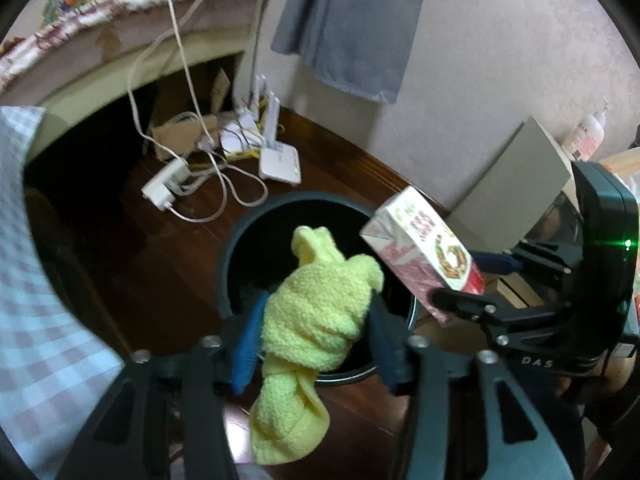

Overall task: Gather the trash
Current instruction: 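Carry the yellow cloth and milk carton over the black bin and release both, then move both open tools from the bin back toward the table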

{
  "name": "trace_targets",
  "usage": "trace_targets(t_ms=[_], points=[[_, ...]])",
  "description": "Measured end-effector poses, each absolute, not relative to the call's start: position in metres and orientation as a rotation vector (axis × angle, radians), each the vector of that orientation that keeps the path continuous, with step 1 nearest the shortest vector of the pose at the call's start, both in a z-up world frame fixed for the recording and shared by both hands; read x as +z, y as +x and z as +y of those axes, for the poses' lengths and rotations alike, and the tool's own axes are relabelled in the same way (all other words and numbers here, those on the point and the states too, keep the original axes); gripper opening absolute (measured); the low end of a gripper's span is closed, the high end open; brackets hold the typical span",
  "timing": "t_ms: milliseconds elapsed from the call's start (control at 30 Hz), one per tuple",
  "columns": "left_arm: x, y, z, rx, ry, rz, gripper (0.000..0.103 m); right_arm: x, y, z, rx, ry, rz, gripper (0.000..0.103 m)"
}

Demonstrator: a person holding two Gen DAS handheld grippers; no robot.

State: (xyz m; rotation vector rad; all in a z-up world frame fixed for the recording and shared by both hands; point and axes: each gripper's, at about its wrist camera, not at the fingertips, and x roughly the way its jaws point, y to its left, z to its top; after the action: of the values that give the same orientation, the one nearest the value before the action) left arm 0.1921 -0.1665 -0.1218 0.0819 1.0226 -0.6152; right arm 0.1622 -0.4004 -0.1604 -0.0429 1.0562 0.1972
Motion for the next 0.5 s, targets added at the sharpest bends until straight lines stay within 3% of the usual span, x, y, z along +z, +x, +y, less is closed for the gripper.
trace_targets(t_ms=[33,67,100,233,500], points=[[-0.126,0.195,-0.166,-0.606,0.080,1.027,0.075,-0.164,0.166,-0.399,0.196,-0.064,1.059,0.059],[-0.130,0.199,-0.164,-0.563,0.089,1.033,0.091,-0.173,0.173,-0.399,0.168,-0.103,1.068,0.091],[-0.133,0.203,-0.162,-0.529,0.098,1.040,0.097,-0.182,0.179,-0.402,0.115,-0.133,1.096,0.101],[-0.131,0.202,-0.148,-0.453,0.086,1.017,0.102,-0.189,0.181,-0.417,0.026,-0.117,1.092,0.102],[-0.125,0.194,-0.141,-0.391,0.123,0.976,0.102,-0.175,0.170,-0.426,-0.032,-0.062,1.054,0.103]])
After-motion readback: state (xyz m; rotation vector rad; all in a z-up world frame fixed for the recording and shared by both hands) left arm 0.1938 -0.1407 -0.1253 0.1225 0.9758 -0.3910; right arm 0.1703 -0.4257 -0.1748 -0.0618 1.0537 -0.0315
